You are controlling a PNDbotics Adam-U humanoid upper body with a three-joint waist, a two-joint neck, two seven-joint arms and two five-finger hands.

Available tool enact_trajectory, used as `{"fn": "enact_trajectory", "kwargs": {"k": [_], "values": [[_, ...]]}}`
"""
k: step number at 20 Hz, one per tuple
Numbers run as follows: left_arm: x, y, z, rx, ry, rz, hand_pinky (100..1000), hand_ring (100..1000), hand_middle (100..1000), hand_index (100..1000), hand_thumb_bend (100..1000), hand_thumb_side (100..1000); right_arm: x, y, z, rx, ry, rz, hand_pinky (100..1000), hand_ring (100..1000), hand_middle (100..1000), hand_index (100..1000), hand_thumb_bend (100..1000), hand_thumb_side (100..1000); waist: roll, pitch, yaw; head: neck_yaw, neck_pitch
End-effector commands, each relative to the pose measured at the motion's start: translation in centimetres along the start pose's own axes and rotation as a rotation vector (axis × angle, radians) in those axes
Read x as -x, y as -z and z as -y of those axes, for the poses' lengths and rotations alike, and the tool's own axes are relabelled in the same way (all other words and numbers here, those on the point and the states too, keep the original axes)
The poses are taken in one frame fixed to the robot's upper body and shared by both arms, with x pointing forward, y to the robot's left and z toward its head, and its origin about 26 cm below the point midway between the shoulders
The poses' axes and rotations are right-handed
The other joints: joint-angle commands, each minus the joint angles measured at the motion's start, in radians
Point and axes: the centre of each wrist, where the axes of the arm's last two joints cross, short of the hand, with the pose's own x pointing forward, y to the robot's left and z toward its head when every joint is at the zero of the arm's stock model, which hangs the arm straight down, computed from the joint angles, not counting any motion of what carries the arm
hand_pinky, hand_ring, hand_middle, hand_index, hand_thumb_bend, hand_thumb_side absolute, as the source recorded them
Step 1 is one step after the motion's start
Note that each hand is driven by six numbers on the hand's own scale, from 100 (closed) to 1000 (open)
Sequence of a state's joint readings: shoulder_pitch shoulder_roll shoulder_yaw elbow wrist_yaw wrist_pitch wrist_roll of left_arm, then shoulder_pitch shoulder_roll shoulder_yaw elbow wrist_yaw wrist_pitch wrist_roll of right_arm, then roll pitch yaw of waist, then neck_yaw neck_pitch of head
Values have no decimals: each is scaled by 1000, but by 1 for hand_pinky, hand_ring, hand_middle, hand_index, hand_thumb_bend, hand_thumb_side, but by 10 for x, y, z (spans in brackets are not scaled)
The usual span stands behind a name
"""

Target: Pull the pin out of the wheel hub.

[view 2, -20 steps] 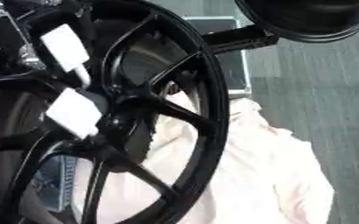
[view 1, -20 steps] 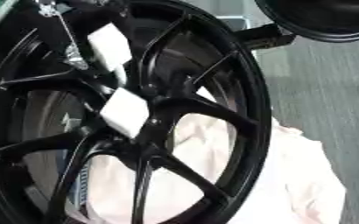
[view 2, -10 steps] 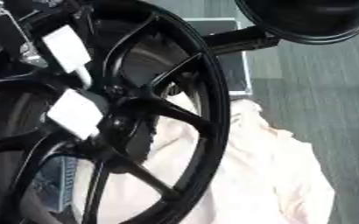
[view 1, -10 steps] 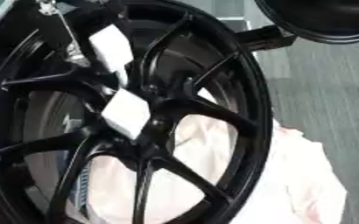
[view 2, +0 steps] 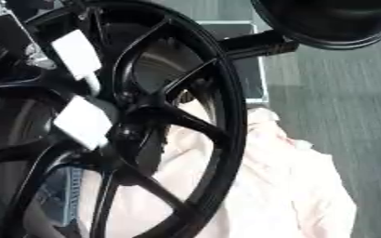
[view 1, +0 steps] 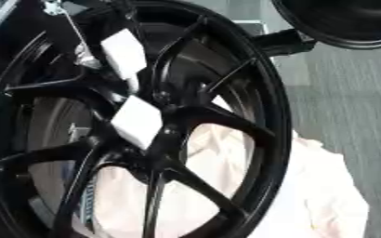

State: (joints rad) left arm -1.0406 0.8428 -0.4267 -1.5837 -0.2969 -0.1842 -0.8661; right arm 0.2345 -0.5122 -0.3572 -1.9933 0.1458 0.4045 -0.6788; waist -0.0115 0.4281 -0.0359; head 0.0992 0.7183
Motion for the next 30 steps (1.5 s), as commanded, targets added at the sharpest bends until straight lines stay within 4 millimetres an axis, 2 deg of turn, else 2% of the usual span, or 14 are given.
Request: {"fn": "enact_trajectory", "kwargs": {"k": [1,5,8,21,30], "values": [[-2,-13,-14,-12,22,-9,827,710,696,802,620,100,-1,4,5,21,-6,9,684,662,613,716,100,436,-1,-26,1,8,-8],[-2,-14,-13,20,36,-19,859,776,757,844,684,100,-1,4,6,21,-7,9,684,662,614,716,100,437,1,-31,4,7,-6],[-2,-12,-12,34,51,-27,858,779,760,846,686,100,-1,4,6,18,-7,12,684,663,614,716,100,438,2,-34,5,6,-5],[-19,-14,-24,-17,41,55,811,677,649,774,585,100,0,4,7,16,-6,14,683,663,614,716,100,445,5,-45,2,-14,3],[-21,-9,-22,1,43,42,802,669,630,754,589,100,0,4,7,17,0,13,680,662,614,715,100,447,7,-46,2,-17,2]]}}
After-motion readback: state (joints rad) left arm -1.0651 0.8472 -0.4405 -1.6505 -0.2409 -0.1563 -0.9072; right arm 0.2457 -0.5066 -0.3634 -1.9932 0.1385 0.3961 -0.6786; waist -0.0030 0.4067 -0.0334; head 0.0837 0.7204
